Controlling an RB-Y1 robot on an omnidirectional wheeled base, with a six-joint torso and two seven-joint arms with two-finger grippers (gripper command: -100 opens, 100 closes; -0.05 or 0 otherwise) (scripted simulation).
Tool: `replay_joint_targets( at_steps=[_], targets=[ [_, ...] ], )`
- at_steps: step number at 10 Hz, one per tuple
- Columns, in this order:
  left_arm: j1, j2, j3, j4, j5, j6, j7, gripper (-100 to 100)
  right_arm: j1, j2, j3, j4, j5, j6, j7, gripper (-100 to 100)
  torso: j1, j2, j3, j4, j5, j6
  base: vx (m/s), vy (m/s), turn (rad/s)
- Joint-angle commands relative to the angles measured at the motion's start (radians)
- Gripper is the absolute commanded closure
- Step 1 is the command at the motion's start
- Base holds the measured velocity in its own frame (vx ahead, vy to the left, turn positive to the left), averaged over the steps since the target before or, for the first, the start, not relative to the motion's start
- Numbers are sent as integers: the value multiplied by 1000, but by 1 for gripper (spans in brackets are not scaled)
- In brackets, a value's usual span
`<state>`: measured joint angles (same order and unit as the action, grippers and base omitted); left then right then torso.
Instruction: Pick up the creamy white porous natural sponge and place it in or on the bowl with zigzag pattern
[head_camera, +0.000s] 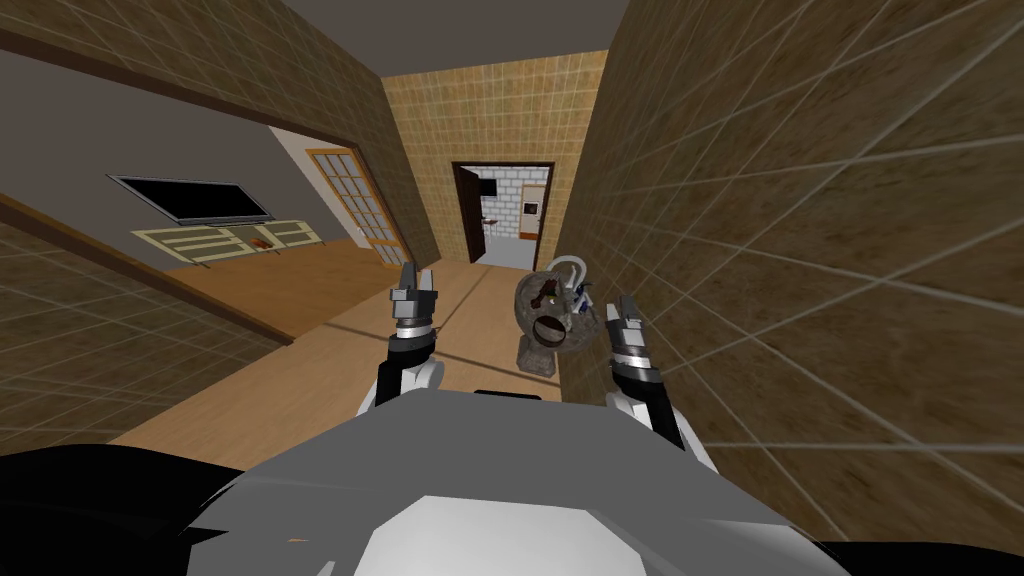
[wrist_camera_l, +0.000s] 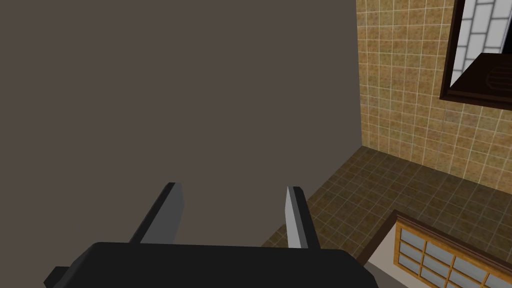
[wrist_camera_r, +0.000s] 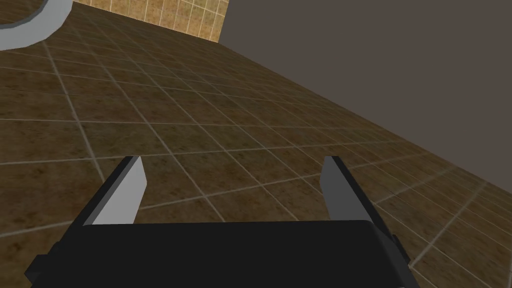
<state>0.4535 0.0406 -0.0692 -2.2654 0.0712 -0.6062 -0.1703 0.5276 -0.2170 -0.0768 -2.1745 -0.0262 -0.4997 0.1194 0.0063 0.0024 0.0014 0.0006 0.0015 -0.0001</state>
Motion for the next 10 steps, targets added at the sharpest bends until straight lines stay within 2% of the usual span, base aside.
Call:
replay_joint_targets(
  at_steps=[1, 2, 3, 5, 6, 7, 8, 9, 10],
  targets=[
    [0, 0, 0, 0, 0, 0, 0, 0, 3, -50, -3, 20, 3, 47, 4, -100, 0, 0, 0, 0, 0, 0, -52, 114, 7],
    [0, 0, 0, 0, 0, 0, 0, 0, 4, -85, -5, 40, 4, 76, 4, -100, 1, 1, 0, 0, 0, 0, -72, 154, 11],
    [0, 0, 0, 0, 0, 0, 0, 0, 4, -96, -5, 40, 4, 76, 4, -100, 3, 2, 1, 0, 1, 0, -50, 112, -6],
    [0, 0, 0, 0, 0, 0, 0, 0, 7, -166, -8, 81, 8, 133, 5, -100, 1, 0, 0, 0, 0, 0, -24, 116, 19],
    [0, 0, 0, 0, 0, 0, 0, 0, 7, -181, -8, 81, 8, 136, 5, -100, 2, -1, 0, 0, 0, 0, -23, 93, 3],
    [0, 0, 0, 0, 0, 0, 0, 0, 8, -217, -9, 103, 10, 167, 5, -100, 0, -1, -1, 0, 0, 0, -36, 90, 24],
    [0, 0, 0, 0, 0, 0, 0, 0, 8, -226, -9, 103, 10, 167, 5, -100, 0, 0, 0, 0, 0, 0, -23, 76, 7],
    [0, 0, 0, 0, 0, 0, 0, 0, 10, -262, -9, 125, 13, 199, 4, -100, -1, -1, 0, 0, 0, 0, -13, 86, 26],
    [0, 0, 0, 0, 0, 0, 0, 0, 10, -272, -9, 125, 13, 199, 4, -100, -1, -1, -1, 0, 0, 0, -15, 68, 8]
  ],
)
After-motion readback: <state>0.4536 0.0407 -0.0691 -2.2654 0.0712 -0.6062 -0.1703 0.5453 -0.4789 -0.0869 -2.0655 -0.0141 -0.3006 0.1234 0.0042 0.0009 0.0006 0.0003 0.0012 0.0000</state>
